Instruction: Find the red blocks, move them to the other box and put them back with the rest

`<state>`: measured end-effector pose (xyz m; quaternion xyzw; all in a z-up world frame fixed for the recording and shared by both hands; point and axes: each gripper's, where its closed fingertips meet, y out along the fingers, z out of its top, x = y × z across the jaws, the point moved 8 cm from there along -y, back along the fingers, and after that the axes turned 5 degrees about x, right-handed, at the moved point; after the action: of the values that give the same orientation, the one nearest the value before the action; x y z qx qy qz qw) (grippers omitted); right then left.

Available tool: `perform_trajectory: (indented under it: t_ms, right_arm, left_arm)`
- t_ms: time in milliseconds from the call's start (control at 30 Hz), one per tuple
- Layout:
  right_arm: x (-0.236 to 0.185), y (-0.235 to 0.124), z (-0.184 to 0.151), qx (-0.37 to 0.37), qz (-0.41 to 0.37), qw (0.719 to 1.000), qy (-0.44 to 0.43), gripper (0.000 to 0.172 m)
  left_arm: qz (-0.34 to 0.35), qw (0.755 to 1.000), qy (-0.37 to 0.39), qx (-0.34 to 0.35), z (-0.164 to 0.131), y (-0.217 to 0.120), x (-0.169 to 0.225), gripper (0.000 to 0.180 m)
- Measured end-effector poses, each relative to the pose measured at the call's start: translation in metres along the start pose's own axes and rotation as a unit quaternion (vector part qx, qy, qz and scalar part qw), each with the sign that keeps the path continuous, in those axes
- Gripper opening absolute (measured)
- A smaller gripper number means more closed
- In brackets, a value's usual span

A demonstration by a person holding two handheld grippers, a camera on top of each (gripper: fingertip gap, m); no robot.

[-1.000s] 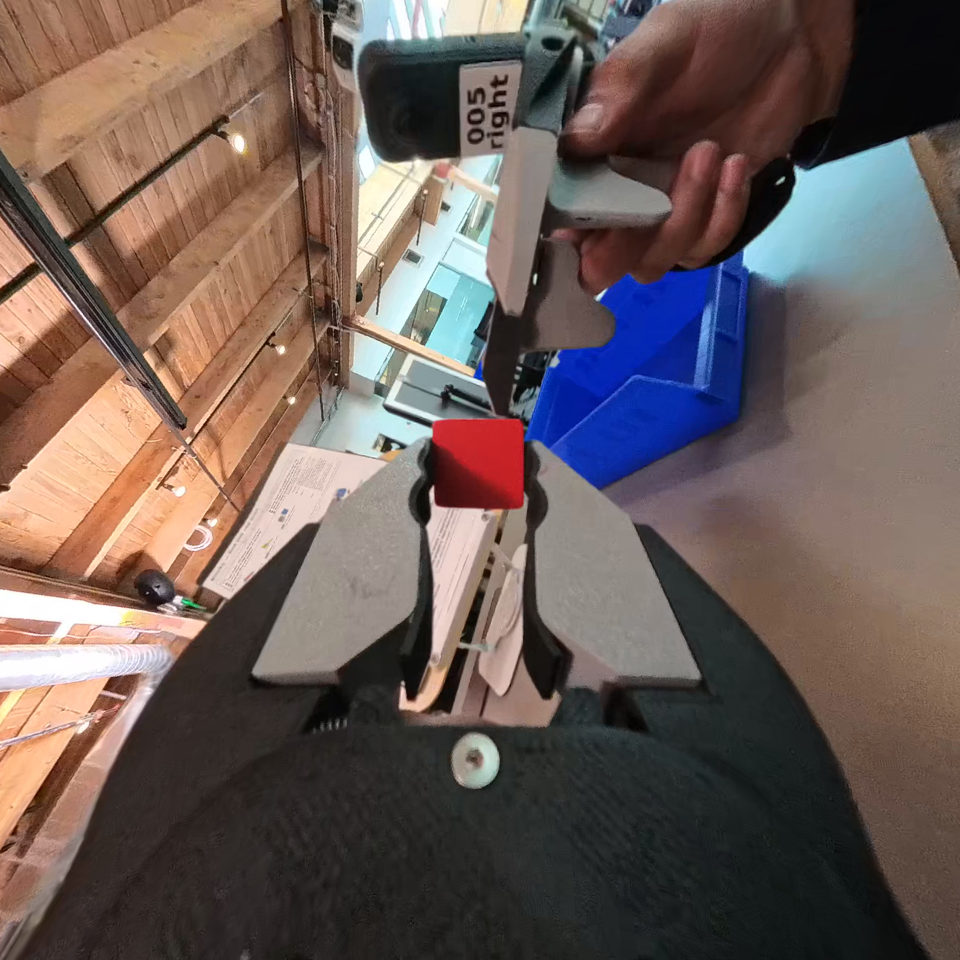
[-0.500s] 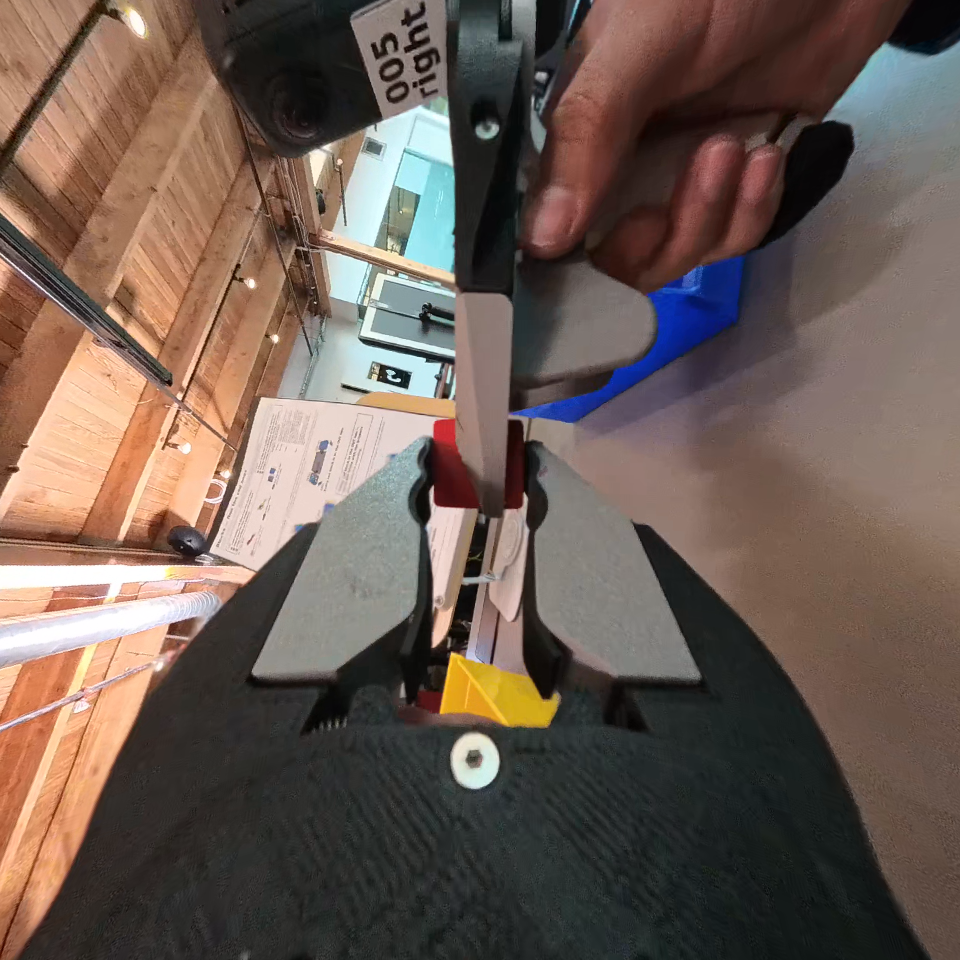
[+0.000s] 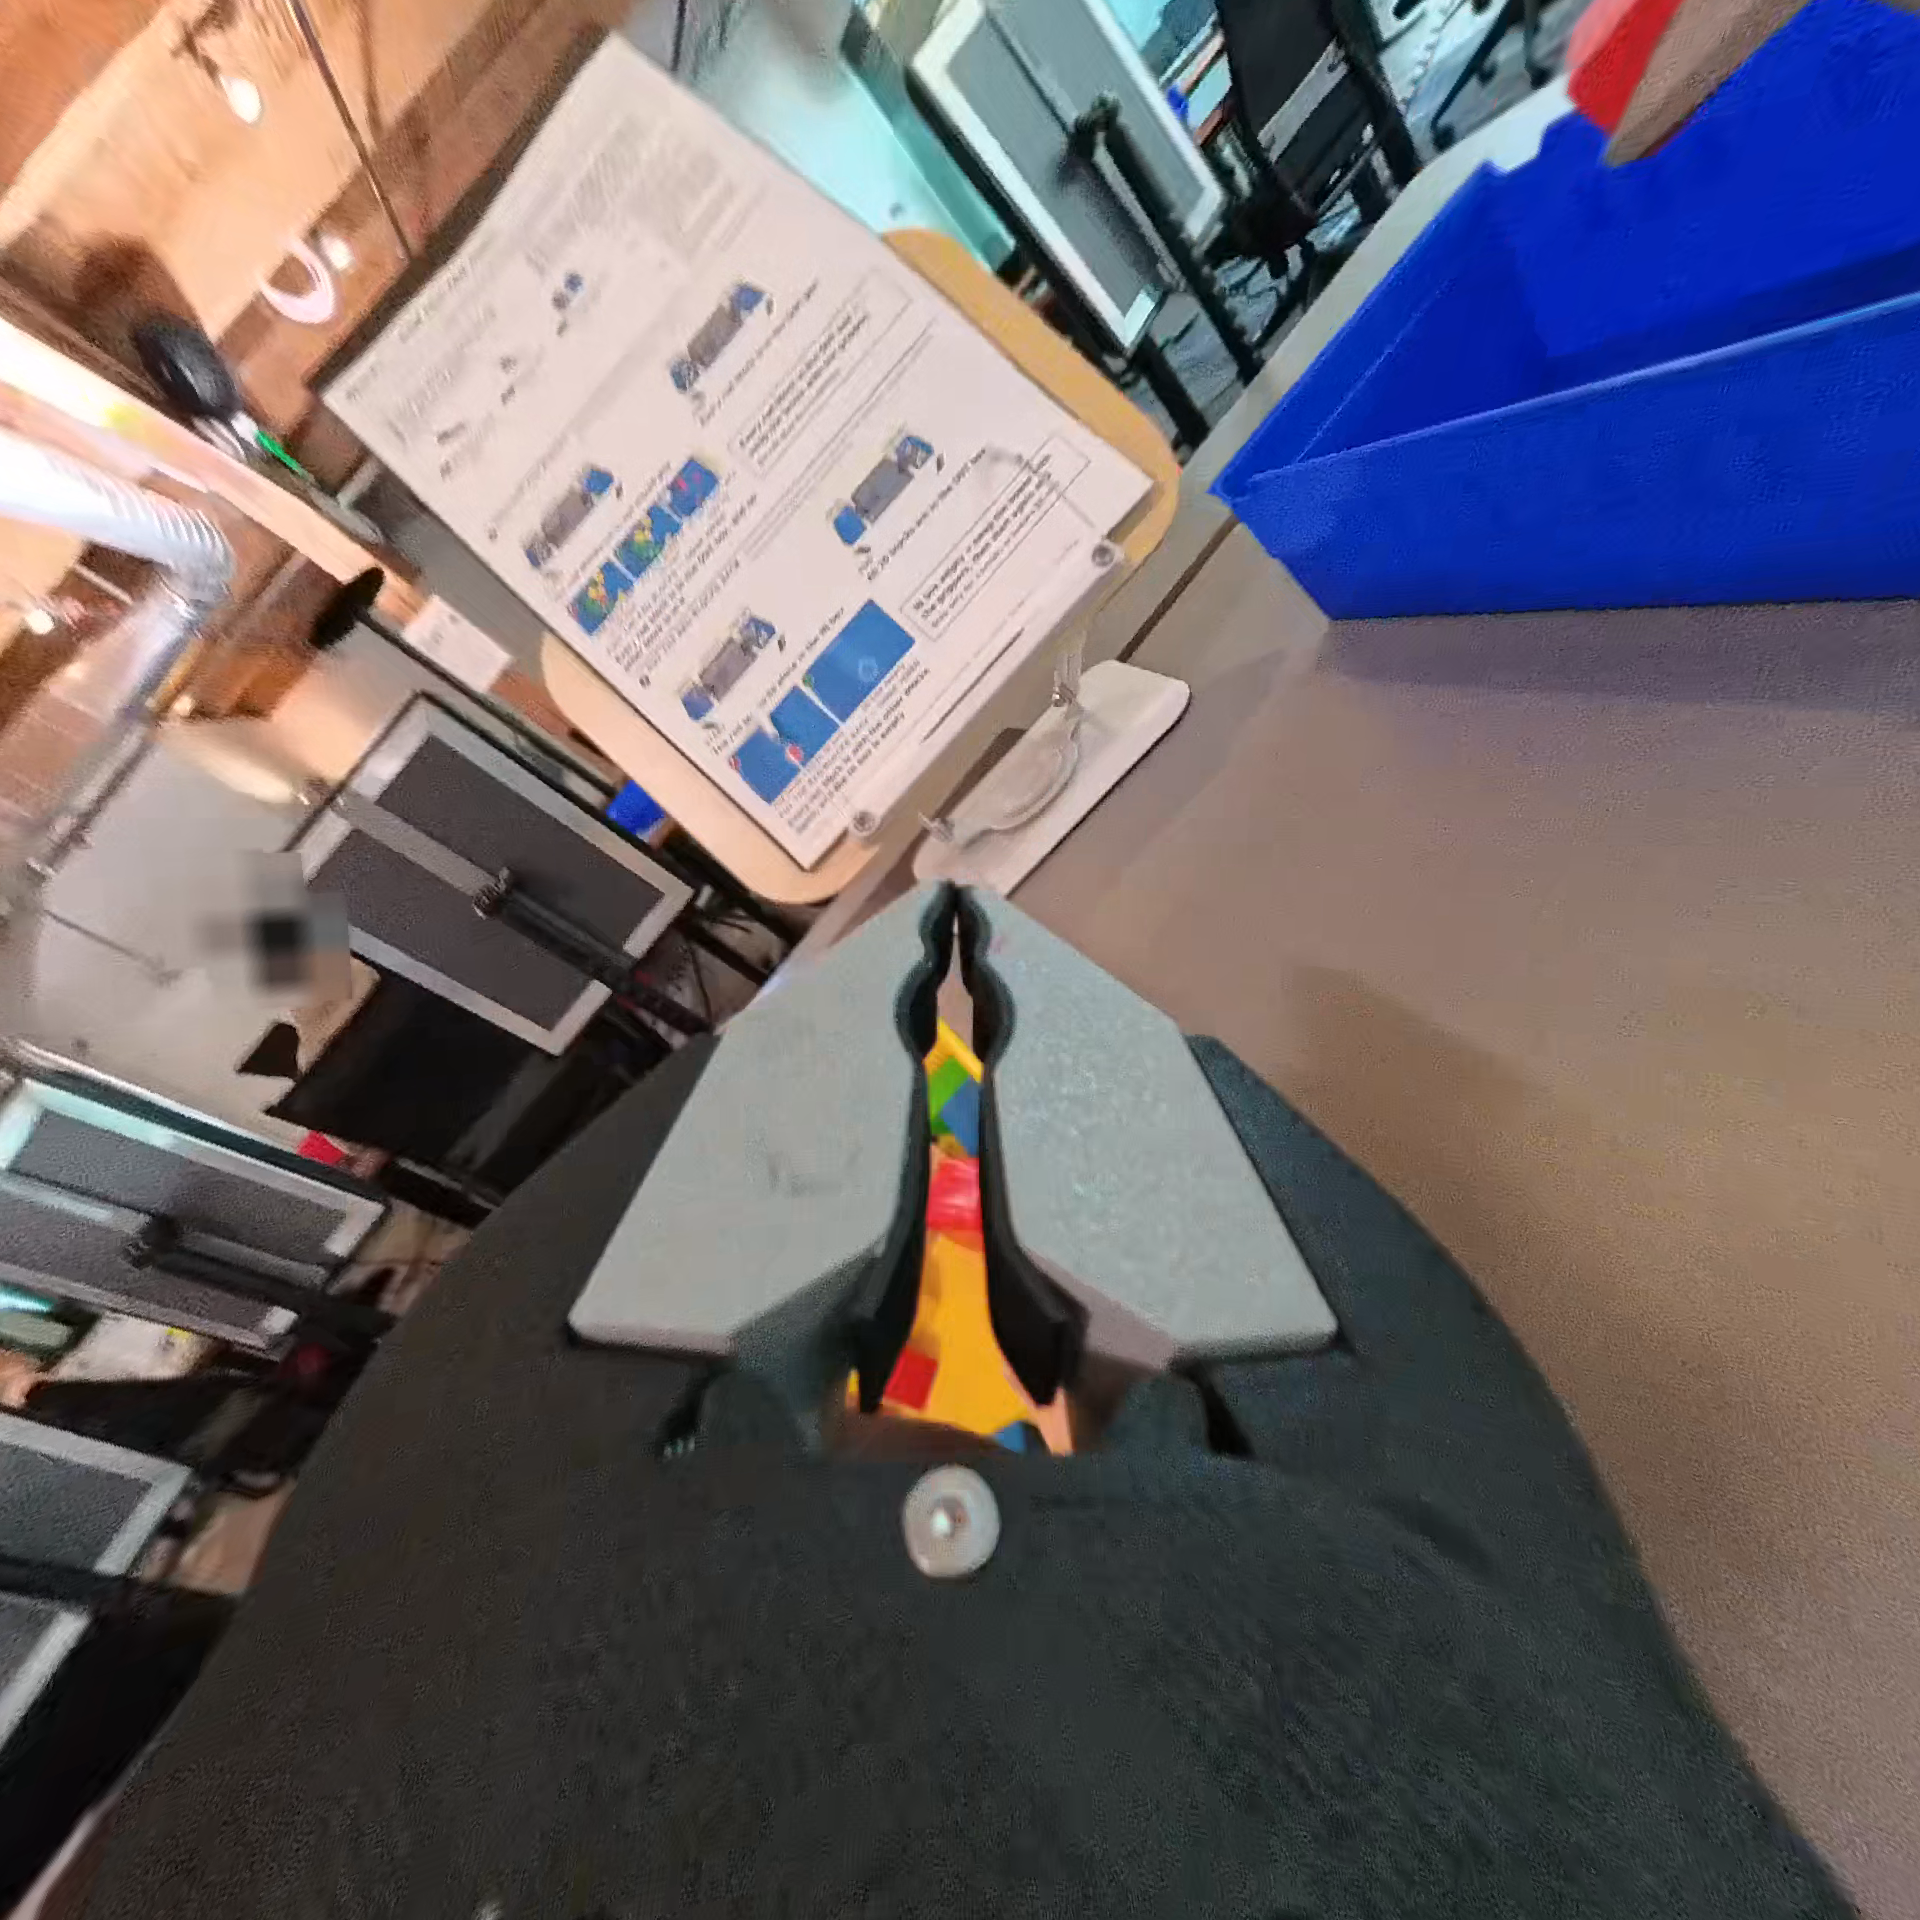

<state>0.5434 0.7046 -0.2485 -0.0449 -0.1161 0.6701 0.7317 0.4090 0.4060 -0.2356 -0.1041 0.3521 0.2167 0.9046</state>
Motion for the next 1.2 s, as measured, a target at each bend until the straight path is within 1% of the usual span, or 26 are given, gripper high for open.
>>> perform_trajectory:
  t_ms: [67, 200, 267, 300, 333, 367, 400, 467, 500, 567, 633, 767, 867, 933, 1000, 1100, 1200]
  right_arm:
    - [0.030, 0.004, -0.017, -0.047, -0.055, 0.997, -0.006, 0.032]
    - [0.076, 0.020, -0.042, -0.110, -0.142, 0.983, -0.028, 0.033]
    - [0.096, 0.033, -0.059, -0.151, -0.172, 0.973, -0.011, 0.032]
    - [0.102, 0.038, -0.065, -0.168, -0.180, 0.969, 0.000, 0.034]
    - [0.102, 0.040, -0.067, -0.172, -0.179, 0.969, 0.007, 0.047]
    - [0.098, 0.040, -0.062, -0.159, -0.170, 0.973, 0.007, 0.055]
    - [0.093, 0.036, -0.054, -0.133, -0.163, 0.978, 0.000, 0.054]
    - [0.082, 0.024, -0.035, -0.080, -0.161, 0.984, -0.012, 0.041]
    - [0.076, 0.019, -0.027, -0.059, -0.149, 0.987, -0.011, 0.039]
    - [0.063, 0.011, -0.016, -0.032, -0.108, 0.994, -0.003, 0.043]
    - [0.053, 0.005, -0.011, -0.020, -0.076, 0.997, 0.008, 0.046]
    - [0.034, 0.001, -0.009, -0.001, -0.010, 0.999, 0.035, 0.048]
    - [0.007, 0.003, -0.006, 0.044, 0.088, 0.992, 0.075, 0.048]
    - [-0.011, 0.006, -0.004, 0.047, 0.130, 0.987, 0.087, 0.049]
    - [-0.026, 0.008, -0.003, 0.044, 0.155, 0.984, 0.078, 0.050]
    - [-0.038, 0.012, -0.007, 0.022, 0.146, 0.988, 0.039, 0.050]
    - [-0.039, 0.013, -0.008, 0.019, 0.138, 0.990, 0.025, 0.050]
  left_arm:
    - [-0.008, 0.999, -0.035, -0.020, -0.008, 0.003, -0.003, 0.000]
    - [-0.002, 0.998, -0.054, -0.042, -0.014, 0.006, -0.007, 0.000]
    - [-0.013, 0.995, -0.085, -0.046, -0.016, 0.008, -0.007, 0.000]
    - [-0.020, 0.994, -0.097, -0.050, -0.017, 0.009, -0.007, 0.000]
    - [-0.021, 0.993, -0.103, -0.056, -0.020, 0.011, -0.008, 0.000]
    - [-0.015, 0.992, -0.105, -0.065, -0.023, 0.011, -0.010, 0.002]
    - [-0.009, 0.991, -0.107, -0.074, -0.026, 0.011, -0.013, 0.004]
    - [-0.008, 0.988, -0.123, -0.089, -0.034, 0.012, -0.019, 0.008]
    - [-0.010, 0.986, -0.137, -0.092, -0.038, 0.012, -0.022, 0.009]
    - [-0.010, 0.982, -0.161, -0.094, -0.044, 0.011, -0.028, 0.012]
    - [-0.006, 0.981, -0.166, -0.099, -0.049, 0.011, -0.031, 0.013]
    - [0.021, 0.983, -0.133, -0.128, -0.059, 0.010, -0.035, 0.013]
    - [0.011, 0.979, -0.151, -0.137, -0.068, 0.010, -0.036, 0.013]
    - [0.017, 0.978, -0.145, -0.149, -0.073, 0.010, -0.038, 0.013]
    - [0.022, 0.977, -0.139, -0.159, -0.076, 0.009, -0.040, 0.013]
    - [0.020, 0.974, -0.142, -0.175, -0.084, 0.010, -0.042, 0.014]
    - [0.041, 0.968, -0.125, -0.214, -0.099, 0.006, -0.048, 0.015]
